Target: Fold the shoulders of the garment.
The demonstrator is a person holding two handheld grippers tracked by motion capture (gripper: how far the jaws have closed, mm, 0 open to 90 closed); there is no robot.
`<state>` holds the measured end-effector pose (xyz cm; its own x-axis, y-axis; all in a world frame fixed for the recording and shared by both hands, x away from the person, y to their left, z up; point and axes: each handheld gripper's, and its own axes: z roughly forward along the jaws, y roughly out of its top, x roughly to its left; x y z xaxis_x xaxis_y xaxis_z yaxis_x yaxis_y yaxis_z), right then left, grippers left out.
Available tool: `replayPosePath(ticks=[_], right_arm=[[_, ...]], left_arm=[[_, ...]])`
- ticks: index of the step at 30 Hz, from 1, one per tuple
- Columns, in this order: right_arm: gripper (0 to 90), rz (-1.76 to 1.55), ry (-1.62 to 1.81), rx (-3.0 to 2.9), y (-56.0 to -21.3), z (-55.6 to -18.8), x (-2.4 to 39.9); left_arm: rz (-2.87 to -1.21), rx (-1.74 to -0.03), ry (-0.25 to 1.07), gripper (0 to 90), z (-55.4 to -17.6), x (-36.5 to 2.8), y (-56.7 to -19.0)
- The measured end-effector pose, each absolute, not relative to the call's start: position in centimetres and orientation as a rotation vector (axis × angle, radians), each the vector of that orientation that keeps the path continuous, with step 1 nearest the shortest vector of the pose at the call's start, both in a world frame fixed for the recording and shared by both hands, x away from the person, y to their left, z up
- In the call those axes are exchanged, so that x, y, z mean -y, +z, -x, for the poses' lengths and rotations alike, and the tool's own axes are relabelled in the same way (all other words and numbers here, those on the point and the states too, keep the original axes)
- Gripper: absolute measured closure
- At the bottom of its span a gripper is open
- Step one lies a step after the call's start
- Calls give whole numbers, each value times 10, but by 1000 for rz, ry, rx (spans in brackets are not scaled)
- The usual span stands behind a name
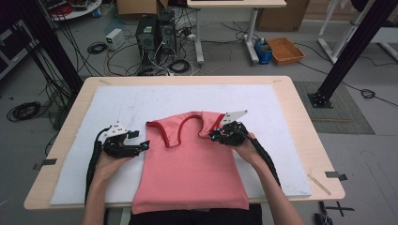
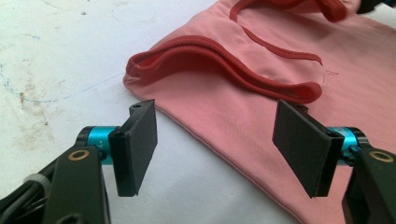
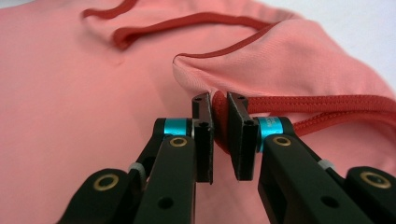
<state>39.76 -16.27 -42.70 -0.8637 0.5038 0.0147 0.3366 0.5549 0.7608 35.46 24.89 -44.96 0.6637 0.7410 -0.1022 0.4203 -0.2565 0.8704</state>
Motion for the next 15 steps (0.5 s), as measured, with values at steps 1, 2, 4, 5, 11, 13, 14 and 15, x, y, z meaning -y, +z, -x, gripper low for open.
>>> replayPosePath(ticks=[1, 2, 4, 5, 11, 13, 14, 15], right_arm=[[817, -697, 1190, -2593, -428, -394, 164], [817, -704, 1174, -2601, -430, -390, 165], [817, -718, 1157, -2613, -435, -384, 170], [817, -726, 1148, -2619, -437, -382, 172], [672, -771, 1150, -2611, -443, -374, 179], [631, -746, 1193, -2566, -437, -369, 180], [621, -732, 1216, -2543, -433, -367, 180], [611, -722, 1229, -2527, -430, -365, 180]], left_arm=[[-1889, -914, 405, 309, -355, -249, -450], [-1891, -913, 406, 310, -355, -249, -450], [-1894, -907, 408, 321, -354, -249, -449], [-1896, -902, 408, 330, -354, -248, -449], [-1888, -850, 385, 372, -350, -240, -443], [-1893, -801, 370, 380, -348, -230, -438], [-1904, -775, 351, 384, -347, -224, -436], [-1922, -747, 343, 385, -347, -217, -435]])
